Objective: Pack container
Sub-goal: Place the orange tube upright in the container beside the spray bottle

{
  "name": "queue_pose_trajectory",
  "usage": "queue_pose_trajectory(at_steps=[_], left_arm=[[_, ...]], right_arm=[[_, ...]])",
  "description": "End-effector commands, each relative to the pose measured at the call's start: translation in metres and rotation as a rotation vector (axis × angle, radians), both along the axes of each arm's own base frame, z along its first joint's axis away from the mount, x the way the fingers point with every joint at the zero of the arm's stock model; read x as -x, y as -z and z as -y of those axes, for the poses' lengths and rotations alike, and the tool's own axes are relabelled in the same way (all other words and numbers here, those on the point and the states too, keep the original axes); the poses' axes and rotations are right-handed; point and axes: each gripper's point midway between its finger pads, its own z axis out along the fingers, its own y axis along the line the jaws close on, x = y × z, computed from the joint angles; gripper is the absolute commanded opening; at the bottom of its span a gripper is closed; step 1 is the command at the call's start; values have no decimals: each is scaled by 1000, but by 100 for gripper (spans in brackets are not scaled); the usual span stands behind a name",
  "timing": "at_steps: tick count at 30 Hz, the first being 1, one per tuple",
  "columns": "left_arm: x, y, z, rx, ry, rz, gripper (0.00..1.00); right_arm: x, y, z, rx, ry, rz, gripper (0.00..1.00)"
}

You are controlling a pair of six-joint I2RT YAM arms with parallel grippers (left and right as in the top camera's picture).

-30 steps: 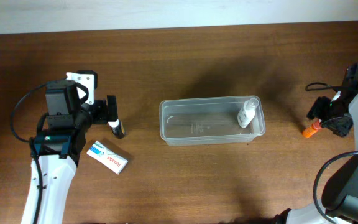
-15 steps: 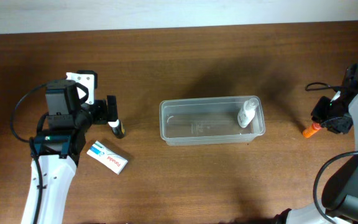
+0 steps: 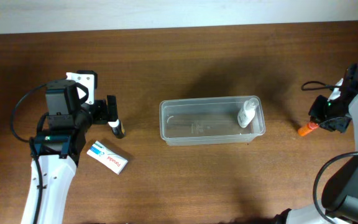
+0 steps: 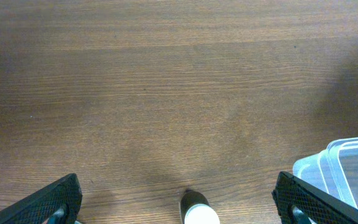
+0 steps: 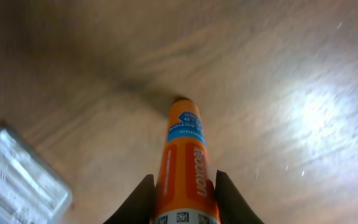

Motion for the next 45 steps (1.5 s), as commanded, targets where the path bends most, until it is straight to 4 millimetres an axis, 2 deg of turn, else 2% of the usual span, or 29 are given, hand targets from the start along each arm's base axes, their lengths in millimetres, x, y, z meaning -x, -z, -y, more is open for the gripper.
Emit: queue_pose_trajectory(at_steps=[1, 5, 9, 15, 19, 25, 34, 45], left_arm=[[-5, -8, 0, 10, 1, 20, 99], [-5, -8, 0, 10, 1, 20, 100], [-5, -8, 0, 10, 1, 20, 99], [-5, -8, 0, 9, 1, 20, 99], [-5, -8, 0, 10, 1, 19, 99], [-4, -8, 0, 10, 1, 17, 99], [-4, -8, 0, 9, 1, 17, 99], [-4, -8, 0, 9, 1, 17, 99]], right_arm=[[-6, -43, -8, 21, -65, 99, 23], [1, -87, -31, 39, -149, 138, 23], [12, -121, -74, 50, -285, 174, 23], [20, -130, -137, 26, -461, 178, 24], [13, -124, -163, 16, -538, 174, 24], [4, -105, -180, 1, -587, 123, 24], [-10, -68, -172, 27, -582, 5, 23], [-20, -17, -173, 23, -583, -19, 24]])
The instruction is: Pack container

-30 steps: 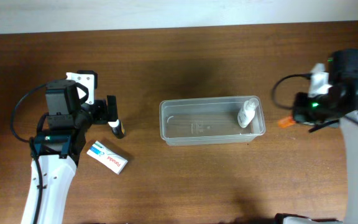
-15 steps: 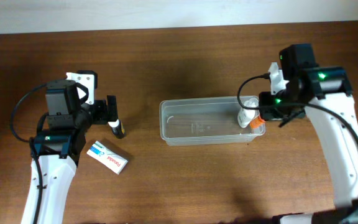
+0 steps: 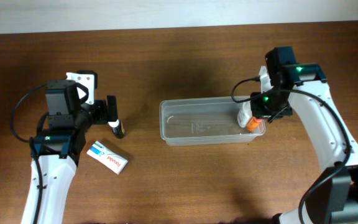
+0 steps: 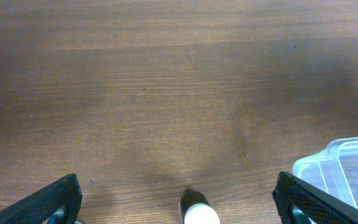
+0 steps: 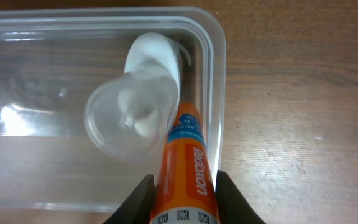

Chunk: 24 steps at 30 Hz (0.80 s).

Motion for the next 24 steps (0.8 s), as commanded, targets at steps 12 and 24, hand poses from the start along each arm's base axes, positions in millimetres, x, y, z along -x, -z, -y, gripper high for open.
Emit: queue_pose_trajectory(at_steps=[12, 24], left_arm=[[-5, -8, 0, 9, 1, 18, 99], [-5, -8, 0, 9, 1, 18, 99]], right_arm=[[5, 16, 1, 21, -3, -23, 43], [4, -7, -5, 28, -136, 39, 45]])
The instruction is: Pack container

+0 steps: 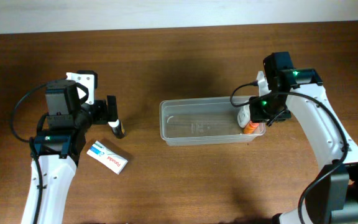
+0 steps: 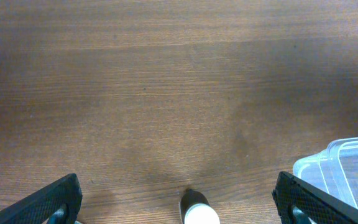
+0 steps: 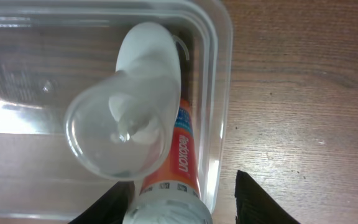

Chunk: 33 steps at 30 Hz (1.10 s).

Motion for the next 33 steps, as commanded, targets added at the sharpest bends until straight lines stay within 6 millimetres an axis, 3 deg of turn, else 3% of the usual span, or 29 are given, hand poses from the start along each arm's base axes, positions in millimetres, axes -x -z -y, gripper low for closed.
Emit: queue_pose_trajectory(at_steps=[1, 7, 10, 13, 16, 22, 28, 33], left_arm=[[-5, -8, 0, 9, 1, 18, 99], [-4, -7, 1, 13, 5, 13, 99], [-2, -6, 5, 13, 16, 6, 99], [2, 0, 4, 12, -28, -24, 99], [6, 10, 5, -7, -39, -68, 99], [3, 43, 5, 33, -88, -176, 99], [2, 90, 5, 30, -98, -318, 99], [5, 114, 5, 23, -99, -391, 99]], right_arm=[[-3, -30, -8, 10, -112, 88, 47], [-15, -108, -3, 6, -79, 328, 54], [-17, -141, 21, 5, 41, 438, 63], [-12, -151, 56, 17, 165, 471, 80], [-3, -144, 87, 6, 266, 431, 84], [8, -114, 119, -48, 390, 301, 84], [3, -89, 124, -60, 403, 214, 83], [0, -77, 125, -65, 405, 176, 80]])
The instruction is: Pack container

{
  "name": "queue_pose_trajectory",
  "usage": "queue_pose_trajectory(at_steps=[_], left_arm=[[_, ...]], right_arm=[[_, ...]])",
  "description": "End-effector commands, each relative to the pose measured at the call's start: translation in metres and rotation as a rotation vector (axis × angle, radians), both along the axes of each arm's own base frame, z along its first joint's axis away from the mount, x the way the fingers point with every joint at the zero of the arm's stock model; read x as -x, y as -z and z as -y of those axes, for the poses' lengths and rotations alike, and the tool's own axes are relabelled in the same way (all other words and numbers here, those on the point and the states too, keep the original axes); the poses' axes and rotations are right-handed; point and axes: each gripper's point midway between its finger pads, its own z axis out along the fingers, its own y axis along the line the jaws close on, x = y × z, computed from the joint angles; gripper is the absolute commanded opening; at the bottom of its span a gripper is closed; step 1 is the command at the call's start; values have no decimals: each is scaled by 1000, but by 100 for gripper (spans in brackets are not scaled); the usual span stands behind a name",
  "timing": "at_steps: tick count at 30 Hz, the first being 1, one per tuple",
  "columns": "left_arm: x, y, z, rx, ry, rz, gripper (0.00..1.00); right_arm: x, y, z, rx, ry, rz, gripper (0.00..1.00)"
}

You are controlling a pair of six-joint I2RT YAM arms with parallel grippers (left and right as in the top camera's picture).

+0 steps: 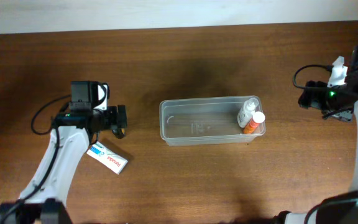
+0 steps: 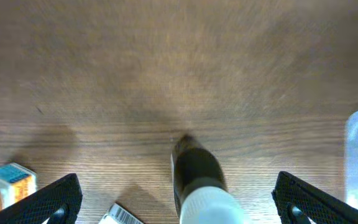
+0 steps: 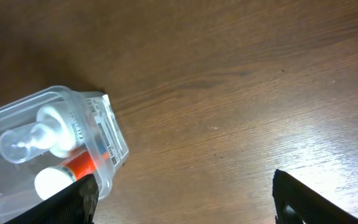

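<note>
A clear plastic container (image 1: 191, 120) lies at the table's middle. At its right end sit a white dropper bottle (image 1: 248, 112) and an orange tube with a white cap (image 1: 253, 122), also seen as the orange tube (image 3: 79, 167). My right gripper (image 1: 306, 99) is far right of the container, open and empty (image 3: 182, 199). My left gripper (image 1: 119, 122) stands open over a black-capped white tube (image 2: 199, 180), which lies between its fingers (image 2: 55, 198). In the overhead view the gripper mostly hides that tube.
A white and blue box (image 1: 107, 157) lies on the wood just below the left gripper; its barcoded corner (image 2: 122, 214) shows in the left wrist view. The container's left end is to the right of the left gripper.
My right gripper has left the container's right end and is now at the far right, open; the orange tube stays inside. The left gripper has moved in over the black-capped tube.
My right gripper was shut on the orange tube at the table's far right. Then it held the tube over the container's right end beside the dropper bottle. Then it was open with the tube inside, and now it is away. The left gripper stayed open.
</note>
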Motion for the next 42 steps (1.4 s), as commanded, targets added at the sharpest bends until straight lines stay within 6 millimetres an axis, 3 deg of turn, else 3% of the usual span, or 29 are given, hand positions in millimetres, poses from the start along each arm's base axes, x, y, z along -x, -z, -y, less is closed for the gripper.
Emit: queue_pose_trajectory(at_steps=[1, 3, 4, 11, 15, 22, 27, 31, 36, 42], left_arm=[[-5, 4, -1, -3, -17, -13, 95], [-4, 6, -1, -2, -17, -22, 89], [-2, 7, -1, -1, -16, -27, 80], [4, 8, 14, 75, 19, -57, 41], [8, 10, 16, 88, 24, -74, 40], [9, 10, 16, 87, 24, -76, 24], [2, -2, 17, 88, 27, -50, 15], [-9, -34, 28, 89, 57, 0, 14], [-21, -99, 56, 97, 95, 69, 9], [-18, -160, 111, 166, 144, 141, 5]], right_arm=[[-2, 6, -1, -22, 6, -15, 79], [-3, 8, -1, -23, 6, -19, 79], [-3, 8, -1, -24, 6, -20, 79], [-3, 8, -1, -24, 6, -20, 79], [-3, 8, -1, -24, 6, -20, 79], [-3, 8, -1, -24, 6, -20, 79], [-3, 8, -1, -24, 6, -20, 79], [-3, 8, -1, -24, 6, -20, 79], [-3, 8, -1, -24, 6, -20, 79], [-3, 8, -1, -24, 6, -20, 79]])
